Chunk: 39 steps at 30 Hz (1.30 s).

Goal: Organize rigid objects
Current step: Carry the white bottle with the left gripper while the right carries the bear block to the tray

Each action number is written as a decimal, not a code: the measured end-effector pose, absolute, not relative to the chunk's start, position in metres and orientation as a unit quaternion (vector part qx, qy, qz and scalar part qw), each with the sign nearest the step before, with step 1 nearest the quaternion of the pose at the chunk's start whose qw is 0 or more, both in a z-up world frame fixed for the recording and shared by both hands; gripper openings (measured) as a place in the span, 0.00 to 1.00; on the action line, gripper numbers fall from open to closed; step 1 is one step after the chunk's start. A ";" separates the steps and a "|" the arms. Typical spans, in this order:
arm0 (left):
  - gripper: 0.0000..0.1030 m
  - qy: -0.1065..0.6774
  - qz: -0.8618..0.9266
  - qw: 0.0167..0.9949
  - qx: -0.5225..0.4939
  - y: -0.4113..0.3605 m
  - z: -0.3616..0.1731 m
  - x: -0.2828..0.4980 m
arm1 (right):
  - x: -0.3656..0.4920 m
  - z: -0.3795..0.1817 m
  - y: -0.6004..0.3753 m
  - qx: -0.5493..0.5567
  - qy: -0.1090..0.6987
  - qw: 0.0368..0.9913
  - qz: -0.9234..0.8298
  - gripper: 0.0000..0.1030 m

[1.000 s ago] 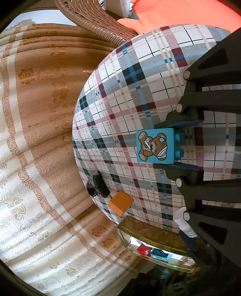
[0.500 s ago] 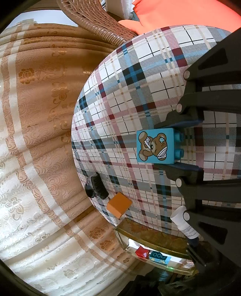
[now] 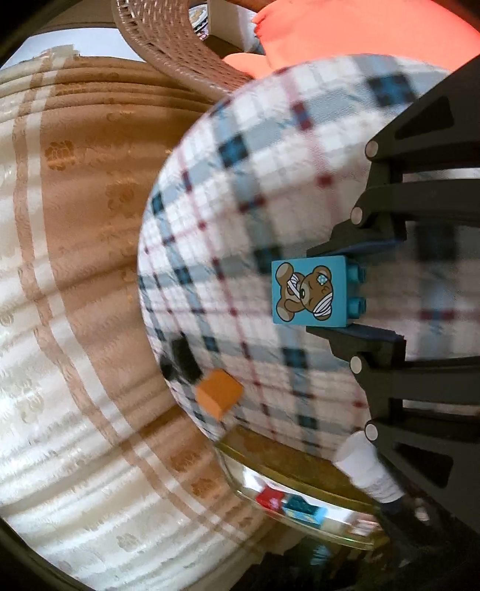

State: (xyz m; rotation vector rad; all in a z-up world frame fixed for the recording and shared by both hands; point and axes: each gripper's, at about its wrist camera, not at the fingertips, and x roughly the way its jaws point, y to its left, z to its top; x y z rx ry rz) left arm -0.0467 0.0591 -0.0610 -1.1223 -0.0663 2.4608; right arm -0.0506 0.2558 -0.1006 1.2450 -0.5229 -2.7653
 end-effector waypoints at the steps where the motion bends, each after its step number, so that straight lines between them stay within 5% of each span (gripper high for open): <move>1: 0.42 -0.025 0.889 0.217 -0.402 0.057 -0.059 -0.043 | -0.045 -0.101 0.251 0.405 -0.169 0.035 -0.898 0.33; 39: 0.42 -0.079 0.945 0.042 -0.315 -0.131 -0.019 0.007 | 0.007 -0.045 0.029 0.371 -0.045 0.225 -0.900 0.33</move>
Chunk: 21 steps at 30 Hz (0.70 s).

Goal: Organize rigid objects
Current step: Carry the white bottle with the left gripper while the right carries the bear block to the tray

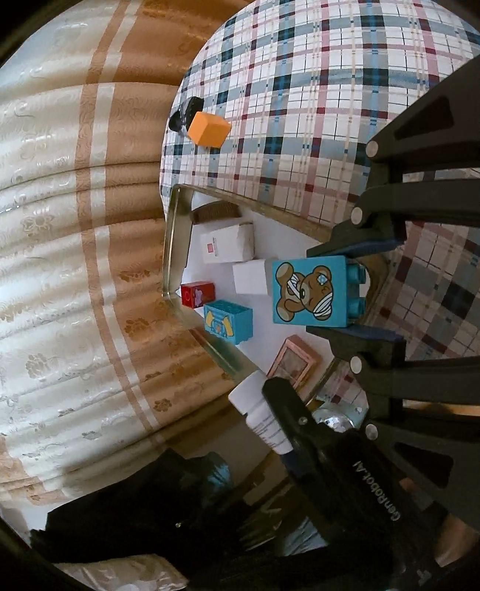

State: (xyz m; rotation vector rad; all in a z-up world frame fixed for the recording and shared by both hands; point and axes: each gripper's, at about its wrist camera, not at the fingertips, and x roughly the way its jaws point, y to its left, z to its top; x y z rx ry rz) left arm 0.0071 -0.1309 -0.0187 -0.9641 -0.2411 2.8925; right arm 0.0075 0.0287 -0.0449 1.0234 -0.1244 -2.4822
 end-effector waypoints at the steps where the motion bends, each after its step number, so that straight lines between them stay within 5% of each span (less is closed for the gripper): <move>1: 0.42 -0.079 0.945 0.040 -0.316 -0.131 -0.020 0.006 | 0.006 -0.045 0.029 0.371 -0.043 0.223 -0.900 0.33; 21: 0.42 -0.058 0.940 -0.007 -0.336 -0.140 -0.027 -0.030 | -0.027 -0.050 0.011 0.373 -0.021 0.207 -0.904 0.33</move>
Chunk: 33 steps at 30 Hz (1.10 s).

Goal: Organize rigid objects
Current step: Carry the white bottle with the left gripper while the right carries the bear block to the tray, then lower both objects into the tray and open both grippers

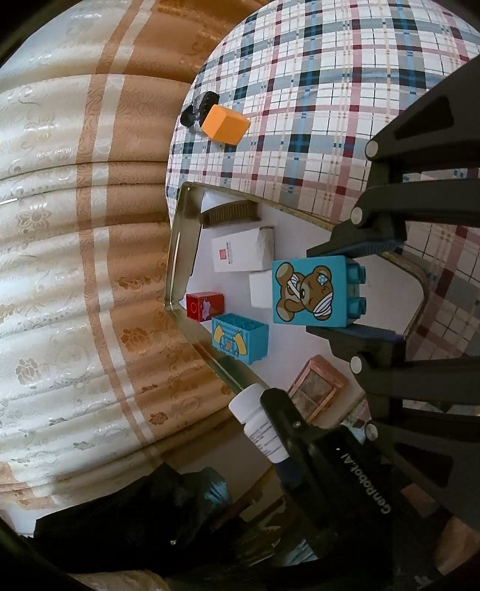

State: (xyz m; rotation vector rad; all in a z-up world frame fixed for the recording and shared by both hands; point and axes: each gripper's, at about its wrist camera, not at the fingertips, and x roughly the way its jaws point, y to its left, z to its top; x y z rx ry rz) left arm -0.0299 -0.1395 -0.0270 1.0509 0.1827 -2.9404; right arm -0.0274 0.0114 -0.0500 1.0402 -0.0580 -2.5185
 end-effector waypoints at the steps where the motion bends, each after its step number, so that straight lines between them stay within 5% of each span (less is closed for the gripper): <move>1: 0.42 0.058 -0.940 0.008 0.337 -0.140 -0.028 -0.031 | -0.028 -0.051 0.010 0.374 -0.019 0.207 -0.904 0.33; 31: 0.42 0.013 -0.921 0.049 0.386 -0.146 -0.050 -0.075 | -0.050 -0.079 -0.017 0.406 0.007 0.221 -0.887 0.34; 33: 0.43 0.013 -0.918 0.056 0.393 -0.147 -0.052 -0.076 | -0.049 -0.079 -0.018 0.409 0.007 0.222 -0.885 0.40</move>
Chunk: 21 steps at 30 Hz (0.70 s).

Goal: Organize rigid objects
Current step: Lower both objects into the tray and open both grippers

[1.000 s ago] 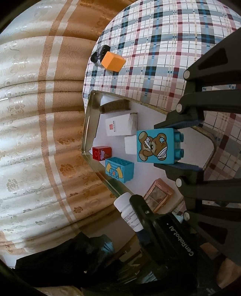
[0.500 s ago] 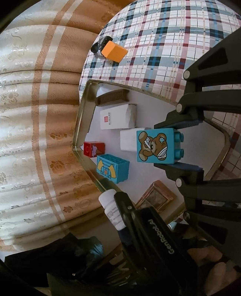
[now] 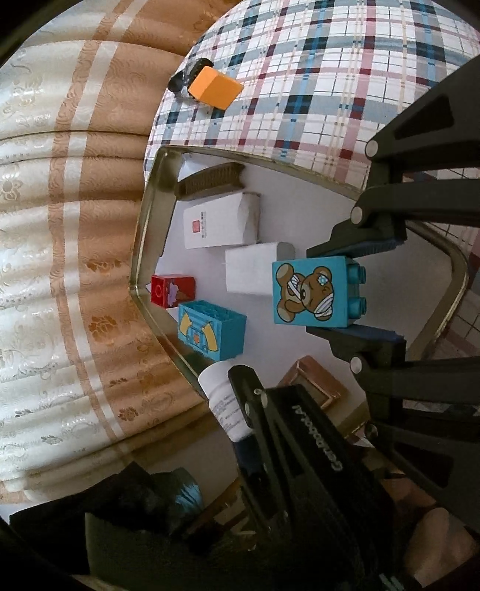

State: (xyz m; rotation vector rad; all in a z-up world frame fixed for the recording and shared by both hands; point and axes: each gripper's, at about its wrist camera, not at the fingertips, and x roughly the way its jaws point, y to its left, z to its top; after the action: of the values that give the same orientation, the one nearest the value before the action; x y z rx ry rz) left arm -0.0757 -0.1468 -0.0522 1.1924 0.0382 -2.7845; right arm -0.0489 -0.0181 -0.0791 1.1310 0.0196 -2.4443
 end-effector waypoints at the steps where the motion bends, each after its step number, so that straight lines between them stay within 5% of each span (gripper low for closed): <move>1: 0.44 0.013 -0.915 0.057 0.399 -0.147 -0.053 -0.076 | -0.048 -0.078 -0.018 0.409 0.007 0.223 -0.885 0.44; 3: 0.66 0.019 -0.914 0.043 0.404 -0.144 -0.051 -0.075 | -0.045 -0.073 -0.016 0.404 0.003 0.224 -0.887 0.66; 7: 1.00 0.001 -0.926 0.055 0.374 -0.133 -0.038 -0.065 | -0.036 -0.063 -0.007 0.383 -0.007 0.213 -0.899 0.77; 21: 1.00 -0.012 -0.930 0.072 0.361 -0.122 -0.025 -0.054 | -0.034 -0.065 0.050 0.400 -0.092 0.146 -0.900 0.77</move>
State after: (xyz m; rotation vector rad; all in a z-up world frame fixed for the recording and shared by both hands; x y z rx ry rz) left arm -0.0538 -0.1218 -0.0247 1.0853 -0.0349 -2.7934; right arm -0.0340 0.0505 -0.0654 1.1511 -0.2651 -2.5917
